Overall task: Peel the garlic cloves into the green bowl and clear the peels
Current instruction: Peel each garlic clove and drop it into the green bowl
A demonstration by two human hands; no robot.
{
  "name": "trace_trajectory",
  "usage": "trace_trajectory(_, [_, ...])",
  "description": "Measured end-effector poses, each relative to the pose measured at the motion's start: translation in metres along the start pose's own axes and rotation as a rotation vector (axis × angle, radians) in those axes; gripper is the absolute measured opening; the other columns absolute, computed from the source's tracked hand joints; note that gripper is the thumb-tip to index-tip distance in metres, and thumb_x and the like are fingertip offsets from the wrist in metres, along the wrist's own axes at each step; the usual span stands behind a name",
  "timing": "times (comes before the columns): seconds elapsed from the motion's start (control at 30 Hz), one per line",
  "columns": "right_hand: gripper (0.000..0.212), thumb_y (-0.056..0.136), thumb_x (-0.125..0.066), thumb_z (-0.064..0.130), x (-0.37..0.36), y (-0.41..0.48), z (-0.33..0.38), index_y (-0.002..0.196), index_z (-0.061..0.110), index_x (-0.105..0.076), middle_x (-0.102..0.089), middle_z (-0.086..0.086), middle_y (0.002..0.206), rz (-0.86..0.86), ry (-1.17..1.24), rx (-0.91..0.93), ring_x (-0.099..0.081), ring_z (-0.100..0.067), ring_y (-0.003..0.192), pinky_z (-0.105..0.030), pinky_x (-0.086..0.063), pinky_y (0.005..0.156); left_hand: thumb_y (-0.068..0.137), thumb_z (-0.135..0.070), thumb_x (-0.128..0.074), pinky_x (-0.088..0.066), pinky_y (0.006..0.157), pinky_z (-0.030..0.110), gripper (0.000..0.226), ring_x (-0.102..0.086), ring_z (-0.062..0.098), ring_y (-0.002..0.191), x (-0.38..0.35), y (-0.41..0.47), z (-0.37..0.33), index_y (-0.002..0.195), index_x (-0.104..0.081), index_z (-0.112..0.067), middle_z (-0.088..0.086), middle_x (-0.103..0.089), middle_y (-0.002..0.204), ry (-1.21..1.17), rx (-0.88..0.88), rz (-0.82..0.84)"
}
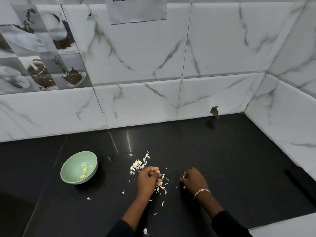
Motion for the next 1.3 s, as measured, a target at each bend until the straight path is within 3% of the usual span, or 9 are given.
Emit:
trace_trajectory(0.23, [0.017, 0.092, -0.06, 0.03, -0.008, 0.008, 0.005, 0.089, 0.013, -0.063, -0.062, -0.004, 0.104, 0.003, -0.068, -0.083, -0.065, -0.026, 0.099, -0.031, -0.048, 0.08, 0.094, 0.0, -0.061, -0.049, 0.052, 0.025, 0.009, -0.067, 0.019, 0.059, 0.019, -0.002, 0.002, 0.093, -0.069, -0.004, 0.012, -0.071, 0.075, 0.02, 0.005, -0.041])
trace_trajectory(0.37, [0.023, 0.089, -0.059, 0.026, -0.003, 0.009, 0.006, 0.068, 0.019, -0.054, -0.061, -0.003, 0.09, -0.044, 0.044, -0.108, -0.065, -0.024, 0.082, -0.03, -0.048, 0.07, 0.093, -0.003, -0.064, -0.051, 0.056, 0.029, 0.009, -0.063, 0.017, 0.055, 0.027, -0.002, 0.004, 0.091, -0.071, -0.009, 0.011, -0.071, 0.071, 0.055, -0.018, -0.054])
trace_trajectory(0.5, [0.023, 0.09, -0.069, 0.017, 0.008, -0.003, 0.023, 0.068, 0.011, -0.066, -0.069, -0.006, 0.069, -0.052, 0.554, -0.052, -0.062, -0.013, 0.056, -0.026, -0.048, 0.056, 0.092, -0.004, -0.067, -0.05, 0.055, 0.027, 0.006, -0.063, 0.015, 0.054, 0.027, -0.007, -0.002, 0.092, -0.072, -0.007, 0.005, -0.068, 0.067, 0.029, -0.044, -0.025])
trace_trajectory(0.6, [0.005, 0.09, -0.069, 0.001, 0.006, -0.018, 0.054, 0.087, -0.003, -0.069, -0.073, -0.021, 0.079, 0.135, 1.047, -0.026, -0.066, -0.018, 0.059, -0.024, -0.053, 0.055, 0.09, -0.003, -0.071, -0.049, 0.052, 0.022, 0.007, -0.068, 0.016, 0.056, 0.02, -0.011, -0.01, 0.096, -0.073, -0.003, 0.006, -0.07, 0.07, 0.005, -0.067, 0.058])
trace_trajectory(0.7, [0.016, 0.086, -0.069, -0.01, 0.002, -0.024, 0.076, 0.102, -0.006, -0.069, -0.073, -0.024, 0.085, 0.173, 1.283, -0.014, -0.069, -0.022, 0.067, -0.026, -0.059, 0.064, 0.089, -0.002, -0.072, -0.05, 0.055, 0.022, 0.009, -0.07, 0.016, 0.062, 0.012, -0.013, -0.018, 0.098, -0.073, -0.002, 0.014, -0.075, 0.076, -0.044, -0.075, 0.124])
trace_trajectory(0.83, [0.013, 0.088, -0.063, -0.014, 0.004, -0.03, 0.095, 0.099, -0.008, -0.068, -0.071, -0.025, 0.083, 0.178, 1.341, 0.016, -0.069, -0.023, 0.062, -0.028, -0.059, 0.059, 0.088, 0.002, -0.072, -0.052, 0.056, 0.021, 0.007, -0.071, 0.016, 0.062, 0.015, -0.015, -0.022, 0.095, -0.074, -0.001, 0.02, -0.075, 0.078, -0.087, -0.092, 0.096])
trace_trajectory(0.93, [0.007, 0.089, -0.063, -0.009, 0.005, -0.032, 0.104, 0.096, -0.007, -0.063, -0.069, -0.029, 0.083, 0.191, 1.392, -0.007, -0.069, -0.031, 0.066, -0.027, -0.057, 0.055, 0.086, -0.006, -0.077, -0.054, 0.061, 0.024, 0.009, -0.072, 0.017, 0.068, 0.024, -0.012, -0.019, 0.095, -0.076, -0.008, 0.012, -0.076, 0.08, -0.043, -0.125, 0.041])
trace_trajectory(1.03, [0.007, 0.089, -0.066, -0.002, 0.001, -0.032, 0.108, 0.095, -0.007, -0.067, -0.071, -0.022, 0.083, 0.174, 1.385, -0.04, -0.067, -0.023, 0.069, -0.027, -0.056, 0.058, 0.081, -0.016, -0.08, -0.058, 0.071, 0.031, 0.013, -0.074, 0.021, 0.082, 0.03, -0.011, -0.02, 0.093, -0.079, -0.02, 0.003, -0.077, 0.085, 0.011, -0.184, 0.026])
trace_trajectory(1.3, [0.012, 0.088, -0.064, -0.008, -0.007, -0.032, 0.116, 0.097, -0.016, -0.065, -0.071, -0.024, 0.08, 0.227, 1.381, -0.034, -0.068, -0.021, 0.064, -0.025, -0.057, 0.062, 0.085, -0.002, -0.075, -0.057, 0.072, 0.023, 0.02, -0.071, 0.009, 0.077, 0.037, -0.016, -0.024, 0.088, -0.078, -0.022, -0.007, -0.077, 0.081, 0.099, -0.233, -0.079])
Point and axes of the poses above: each hand's wrist, its own y-axis towards the middle knuckle, its own x-axis out of the back of the hand, z = x × y, the point moved 4 cm from there along y, towards the middle knuckle
